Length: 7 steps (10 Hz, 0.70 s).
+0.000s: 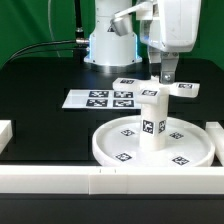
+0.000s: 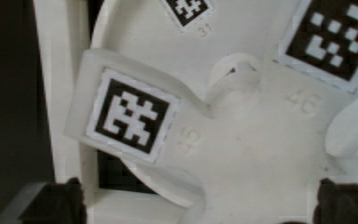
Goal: Assemble round table
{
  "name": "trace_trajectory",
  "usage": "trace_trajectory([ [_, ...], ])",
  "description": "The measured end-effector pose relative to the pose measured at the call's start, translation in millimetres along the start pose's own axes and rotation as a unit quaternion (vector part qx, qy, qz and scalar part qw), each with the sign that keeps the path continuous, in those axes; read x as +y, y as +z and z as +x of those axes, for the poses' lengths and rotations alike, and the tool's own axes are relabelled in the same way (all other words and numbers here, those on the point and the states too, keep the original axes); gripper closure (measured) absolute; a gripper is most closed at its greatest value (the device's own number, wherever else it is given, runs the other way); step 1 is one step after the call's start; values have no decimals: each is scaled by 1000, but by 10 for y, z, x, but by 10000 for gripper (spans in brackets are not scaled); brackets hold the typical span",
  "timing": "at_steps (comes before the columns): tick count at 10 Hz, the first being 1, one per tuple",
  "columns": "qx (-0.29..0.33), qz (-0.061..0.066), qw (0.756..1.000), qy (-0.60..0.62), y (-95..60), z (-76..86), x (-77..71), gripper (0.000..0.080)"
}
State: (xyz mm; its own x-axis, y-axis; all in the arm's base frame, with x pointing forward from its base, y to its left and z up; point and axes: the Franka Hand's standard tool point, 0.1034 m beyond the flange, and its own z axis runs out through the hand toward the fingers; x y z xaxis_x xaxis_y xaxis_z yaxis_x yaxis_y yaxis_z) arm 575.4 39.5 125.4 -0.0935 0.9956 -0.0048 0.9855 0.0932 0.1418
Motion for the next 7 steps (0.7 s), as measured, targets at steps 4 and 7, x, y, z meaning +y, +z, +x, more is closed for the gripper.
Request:
trace_trajectory([
  [4, -14, 1, 993, -115, 4, -49, -24, 151],
  [7, -14, 7, 994, -107, 65, -5, -148, 151],
])
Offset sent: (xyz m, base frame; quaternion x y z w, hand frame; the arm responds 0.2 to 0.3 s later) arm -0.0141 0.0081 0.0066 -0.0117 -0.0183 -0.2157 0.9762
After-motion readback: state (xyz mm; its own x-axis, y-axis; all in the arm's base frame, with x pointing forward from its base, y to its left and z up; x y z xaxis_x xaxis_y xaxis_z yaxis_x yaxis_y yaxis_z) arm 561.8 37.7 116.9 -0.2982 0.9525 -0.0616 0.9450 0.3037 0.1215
